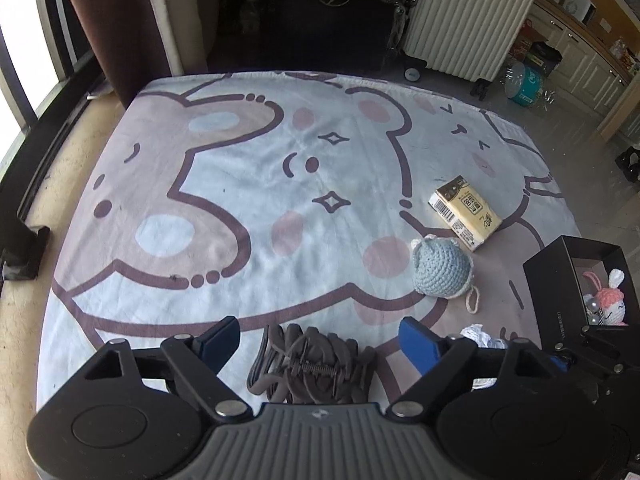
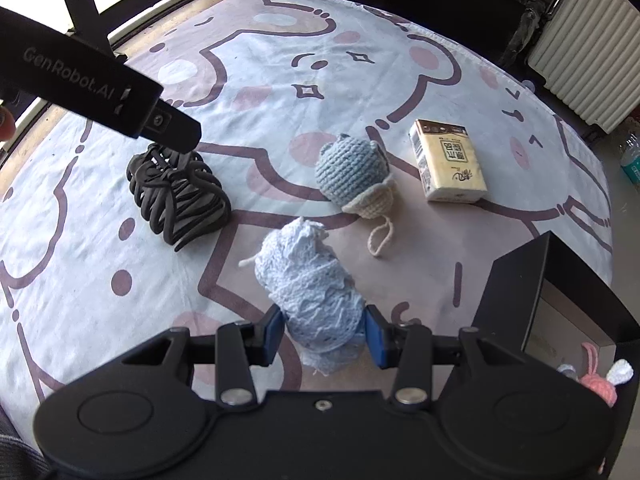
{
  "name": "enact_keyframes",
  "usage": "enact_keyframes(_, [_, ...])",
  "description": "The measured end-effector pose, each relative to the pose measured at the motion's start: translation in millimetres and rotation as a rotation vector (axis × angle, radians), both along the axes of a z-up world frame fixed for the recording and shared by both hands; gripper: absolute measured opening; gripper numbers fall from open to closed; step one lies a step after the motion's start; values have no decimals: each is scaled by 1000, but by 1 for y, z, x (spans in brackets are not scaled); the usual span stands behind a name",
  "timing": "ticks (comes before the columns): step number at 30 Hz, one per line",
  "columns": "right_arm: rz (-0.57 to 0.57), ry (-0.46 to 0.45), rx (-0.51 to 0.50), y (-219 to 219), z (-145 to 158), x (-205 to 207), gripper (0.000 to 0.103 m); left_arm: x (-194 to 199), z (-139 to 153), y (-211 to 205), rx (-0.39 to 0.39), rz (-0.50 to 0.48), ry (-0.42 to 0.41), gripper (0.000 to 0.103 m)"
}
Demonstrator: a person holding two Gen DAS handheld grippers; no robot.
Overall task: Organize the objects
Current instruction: 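Carry the lace cloth with the right tool toward the black box while the left tool carries the clip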
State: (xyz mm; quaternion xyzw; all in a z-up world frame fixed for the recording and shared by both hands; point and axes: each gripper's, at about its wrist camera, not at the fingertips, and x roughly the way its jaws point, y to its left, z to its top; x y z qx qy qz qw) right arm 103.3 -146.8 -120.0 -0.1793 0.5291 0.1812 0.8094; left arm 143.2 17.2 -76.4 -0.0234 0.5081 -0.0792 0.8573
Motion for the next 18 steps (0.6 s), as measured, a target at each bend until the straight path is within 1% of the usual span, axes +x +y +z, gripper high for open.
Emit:
enact_keyframes(2, [-15,13,18,0,2,1,44,2,-3,2,-16,-1,-18,93])
enact_keyframes(5, [-37,22,56,0,7,2,44,6,-10,9,-47,34,7,94])
enact_keyframes(7, [-37,16,66,0,10,2,44,9,-16,15,-93,62,36,95])
enact_keyframes(11, [-38,15,78,-1,12,1,44,12,-29,23,-219,108,131,96])
enact_keyframes(13, [-40,17,77,-2,11,2,44,12,-32,23,-238,103,153,96])
enact_keyframes(15, [-43,19,75,-3,10,2,44,11,-33,20,-243,80,157,96])
enact_keyframes(18, [-42,22,78,-3,10,2,44,10,-32,15,-231,44,158,97])
